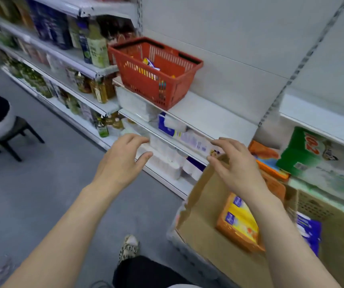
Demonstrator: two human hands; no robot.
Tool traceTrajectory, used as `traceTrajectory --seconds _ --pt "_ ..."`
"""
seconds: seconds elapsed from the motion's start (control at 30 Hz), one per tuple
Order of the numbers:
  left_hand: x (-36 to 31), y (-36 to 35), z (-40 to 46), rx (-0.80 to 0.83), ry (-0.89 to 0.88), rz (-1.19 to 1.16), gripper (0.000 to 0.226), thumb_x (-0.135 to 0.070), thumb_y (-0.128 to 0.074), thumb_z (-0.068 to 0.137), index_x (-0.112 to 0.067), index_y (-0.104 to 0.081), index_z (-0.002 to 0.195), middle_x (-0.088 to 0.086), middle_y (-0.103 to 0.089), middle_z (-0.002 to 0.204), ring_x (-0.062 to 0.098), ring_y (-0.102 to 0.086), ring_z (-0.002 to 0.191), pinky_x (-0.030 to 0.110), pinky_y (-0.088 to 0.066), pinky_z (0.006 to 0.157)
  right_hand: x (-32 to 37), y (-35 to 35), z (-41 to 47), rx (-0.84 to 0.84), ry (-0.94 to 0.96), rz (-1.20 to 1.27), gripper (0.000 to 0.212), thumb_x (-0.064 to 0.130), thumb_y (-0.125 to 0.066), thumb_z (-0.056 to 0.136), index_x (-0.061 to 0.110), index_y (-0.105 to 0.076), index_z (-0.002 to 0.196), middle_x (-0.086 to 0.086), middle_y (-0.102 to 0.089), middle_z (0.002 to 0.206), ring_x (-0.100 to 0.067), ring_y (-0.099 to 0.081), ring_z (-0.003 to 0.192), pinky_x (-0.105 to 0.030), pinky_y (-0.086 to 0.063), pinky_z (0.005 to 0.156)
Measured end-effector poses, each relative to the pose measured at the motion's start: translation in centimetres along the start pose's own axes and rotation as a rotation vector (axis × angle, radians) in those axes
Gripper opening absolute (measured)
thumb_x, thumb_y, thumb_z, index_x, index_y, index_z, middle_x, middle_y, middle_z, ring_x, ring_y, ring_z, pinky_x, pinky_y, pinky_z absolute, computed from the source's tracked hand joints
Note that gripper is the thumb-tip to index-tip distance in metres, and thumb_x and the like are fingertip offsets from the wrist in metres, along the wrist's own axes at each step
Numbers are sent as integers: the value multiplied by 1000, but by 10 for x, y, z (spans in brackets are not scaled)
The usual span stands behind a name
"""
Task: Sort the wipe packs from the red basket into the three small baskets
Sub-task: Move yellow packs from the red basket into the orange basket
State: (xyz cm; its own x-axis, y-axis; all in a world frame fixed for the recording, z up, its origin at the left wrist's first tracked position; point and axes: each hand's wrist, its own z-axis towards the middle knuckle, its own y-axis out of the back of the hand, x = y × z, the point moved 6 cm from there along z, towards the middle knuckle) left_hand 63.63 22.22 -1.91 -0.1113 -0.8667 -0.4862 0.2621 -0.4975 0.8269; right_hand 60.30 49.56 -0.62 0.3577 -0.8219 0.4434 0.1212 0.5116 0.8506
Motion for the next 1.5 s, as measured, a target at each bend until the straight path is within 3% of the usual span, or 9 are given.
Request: traceTrajectory --seconds 0.2,0.37,0.6,0.83,0.97,1.23,1.33,1.4,1.5 --pt "96 53 129 62 -11 80 39 -41 -56 95 -25 -57 131 -6 -53 129 15 -51 118 32 -44 94 59 -57 152 -28 -16 50 39 35 -64 92 23 -60 129 2 -57 134 -19 -48 126 -20 -29 98" --pt "159 82 222 22 -7 78 39 -41 -57 95 -23 -57 129 -4 -56 123 17 -52 113 34 -45 92 103 -83 260 -16 -5 29 41 36 -63 93 25 -58 132 4 -56 135 -16 -48 125 -20 -31 96" --pt "223 50 367 69 -105 6 39 -41 -59 94 -23 -59 129 -3 -57 129 16 -51 121 31 -39 99 108 -124 383 -87 -70 33 38 32 -67 91 19 -62 127 0 -59 129 -20 -56 120 -37 -46 100" --pt "264 -1 535 179 -289 -117 37 -32 -67 91 -15 -64 123 4 -61 122 22 -55 116 35 -42 101 71 -173 495 -153 -292 -44 34 30 -69 88 20 -66 121 0 -62 123 -22 -57 116 -29 -41 97" --pt "276 -29 604 340 -327 -144 39 -31 -69 90 -13 -65 124 5 -63 123 23 -56 118 28 -37 100 49 -204 543 -6 -456 -63 38 36 -66 91 21 -64 125 -3 -63 125 -25 -56 118 -36 -41 101" --pt "286 -95 673 616 -285 -123 53 -41 -65 91 -15 -56 136 8 -54 138 23 -48 128 35 -37 106 11 -294 619 365 -653 95 55 52 -65 89 17 -58 131 -2 -65 124 -18 -62 107 -29 -45 80" --pt "289 -108 684 660 -233 -119 56 -42 -64 91 -16 -52 140 8 -51 142 24 -49 127 35 -38 104 4 -332 643 523 -698 132 63 62 -64 85 9 -62 118 -7 -68 110 -25 -63 101 -33 -46 77" --pt "289 -116 689 686 -202 -123 56 -41 -63 92 -16 -51 140 8 -51 142 24 -51 125 36 -40 103 3 -350 651 551 -708 104 62 69 -66 78 11 -58 99 -3 -62 87 -25 -61 87 -31 -41 61" --pt "287 -130 702 724 -162 -121 59 -42 -62 93 -15 -48 143 7 -51 145 25 -51 127 37 -41 104 5 -363 659 495 -687 95 77 67 -74 69 14 -47 118 2 -59 98 -19 -55 87 -31 -40 62"
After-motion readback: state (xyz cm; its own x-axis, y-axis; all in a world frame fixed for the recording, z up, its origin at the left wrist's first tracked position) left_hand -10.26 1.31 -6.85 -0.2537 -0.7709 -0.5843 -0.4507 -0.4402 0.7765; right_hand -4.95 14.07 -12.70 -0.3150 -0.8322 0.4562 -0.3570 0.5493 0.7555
